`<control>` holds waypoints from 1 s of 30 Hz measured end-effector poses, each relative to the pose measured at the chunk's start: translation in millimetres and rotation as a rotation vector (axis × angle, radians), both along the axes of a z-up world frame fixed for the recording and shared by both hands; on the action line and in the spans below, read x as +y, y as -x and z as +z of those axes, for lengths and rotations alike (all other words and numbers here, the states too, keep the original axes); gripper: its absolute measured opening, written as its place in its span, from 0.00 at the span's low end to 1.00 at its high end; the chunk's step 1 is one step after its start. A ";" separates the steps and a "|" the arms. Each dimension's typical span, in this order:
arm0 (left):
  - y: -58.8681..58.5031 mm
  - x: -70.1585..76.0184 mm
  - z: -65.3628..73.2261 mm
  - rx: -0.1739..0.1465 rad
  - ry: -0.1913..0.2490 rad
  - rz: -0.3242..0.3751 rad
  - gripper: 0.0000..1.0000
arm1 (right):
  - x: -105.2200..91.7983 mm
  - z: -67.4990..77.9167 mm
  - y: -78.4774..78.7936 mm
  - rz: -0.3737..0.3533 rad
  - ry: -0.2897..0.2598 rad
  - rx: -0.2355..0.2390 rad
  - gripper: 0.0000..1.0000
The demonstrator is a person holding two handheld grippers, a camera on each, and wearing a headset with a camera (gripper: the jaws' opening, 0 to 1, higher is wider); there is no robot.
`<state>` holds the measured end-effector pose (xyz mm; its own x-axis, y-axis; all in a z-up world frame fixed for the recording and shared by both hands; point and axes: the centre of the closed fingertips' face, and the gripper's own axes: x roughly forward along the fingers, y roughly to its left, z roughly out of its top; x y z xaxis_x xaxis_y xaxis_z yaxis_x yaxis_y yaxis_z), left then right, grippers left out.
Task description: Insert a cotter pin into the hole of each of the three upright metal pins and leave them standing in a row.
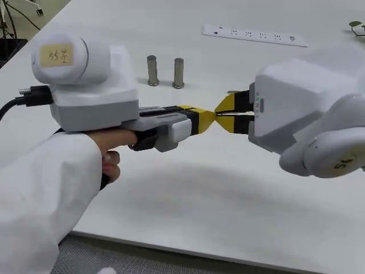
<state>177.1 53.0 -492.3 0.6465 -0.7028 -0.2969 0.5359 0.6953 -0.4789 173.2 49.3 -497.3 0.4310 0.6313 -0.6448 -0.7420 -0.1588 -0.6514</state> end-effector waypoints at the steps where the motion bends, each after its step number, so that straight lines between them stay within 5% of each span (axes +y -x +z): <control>1: 0.4 0.1 0.1 0.005 0.006 0.001 0.00 | 0.0 0.2 0.7 0.005 -0.001 -0.003 0.00; 4: 2.6 2.0 -0.9 0.061 0.043 -0.004 0.00 | 0.0 0.0 3.2 0.025 -0.007 -0.004 0.00; 16: 2.4 7.8 2.2 0.015 0.003 0.010 0.00 | 5.2 1.2 0.7 0.045 -0.029 -0.020 0.00; 18: 2.8 9.7 3.0 0.010 0.000 0.006 0.00 | 4.2 -1.3 0.3 0.040 -0.025 -0.010 0.09; 24: 5.5 24.1 1.3 -0.008 -0.048 -0.013 0.00 | -1.8 -5.6 -6.1 -0.016 -0.067 0.077 0.18; 28: 9.9 27.1 4.6 -0.032 -0.058 -0.027 0.00 | -5.1 -9.2 -5.2 -0.077 -0.107 0.203 0.22; 30: 10.2 28.9 9.7 -0.077 -0.072 -0.047 0.00 | -6.4 -8.5 -5.3 -0.112 -0.148 0.289 0.22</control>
